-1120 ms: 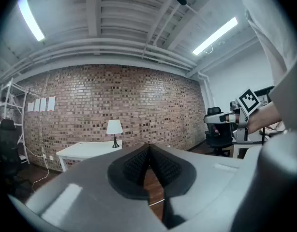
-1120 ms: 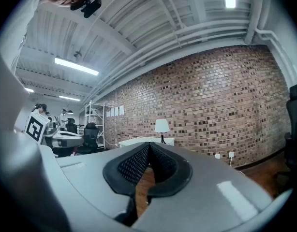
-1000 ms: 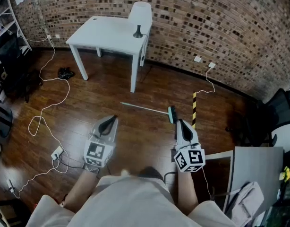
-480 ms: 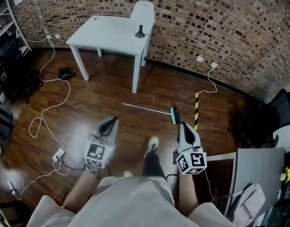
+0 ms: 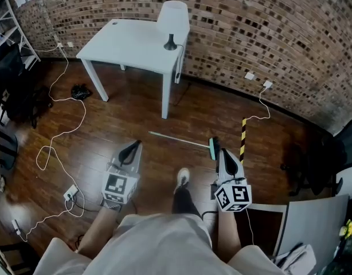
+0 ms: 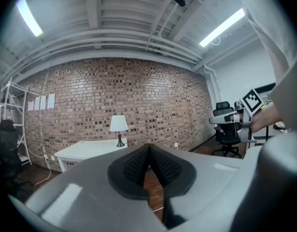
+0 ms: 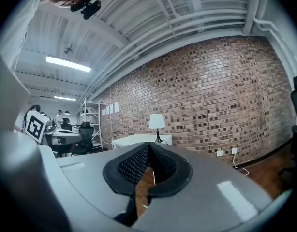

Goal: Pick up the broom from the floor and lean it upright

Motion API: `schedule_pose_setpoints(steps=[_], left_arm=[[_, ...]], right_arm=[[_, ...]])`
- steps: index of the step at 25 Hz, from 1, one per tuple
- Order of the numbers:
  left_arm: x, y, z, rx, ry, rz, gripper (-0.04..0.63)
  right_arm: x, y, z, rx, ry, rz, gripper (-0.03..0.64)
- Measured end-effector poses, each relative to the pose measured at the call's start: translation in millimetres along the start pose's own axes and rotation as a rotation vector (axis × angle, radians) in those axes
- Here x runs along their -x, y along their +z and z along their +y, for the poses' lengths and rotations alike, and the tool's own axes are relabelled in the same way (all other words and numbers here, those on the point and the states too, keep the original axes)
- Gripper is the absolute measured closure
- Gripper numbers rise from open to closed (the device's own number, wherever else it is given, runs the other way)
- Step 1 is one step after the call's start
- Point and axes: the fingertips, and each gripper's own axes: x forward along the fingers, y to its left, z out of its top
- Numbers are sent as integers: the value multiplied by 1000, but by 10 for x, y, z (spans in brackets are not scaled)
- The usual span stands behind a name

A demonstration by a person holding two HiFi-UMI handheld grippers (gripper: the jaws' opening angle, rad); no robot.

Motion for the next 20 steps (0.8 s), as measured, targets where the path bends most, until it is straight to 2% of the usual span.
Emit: schedule_pose_setpoints(steps=[9,14,20], left_arm=[[-1289,209,104,-15,44,-1,595],[-2014,364,73,-19,47,-12,595],[-2565,483,151,-56,59,3,595]], right_arm=[[-1071,365,-731,42,87,9,604],[-1575,424,-1278,26,99,24,603],[-2107,543,-1674,34,124,15,603]])
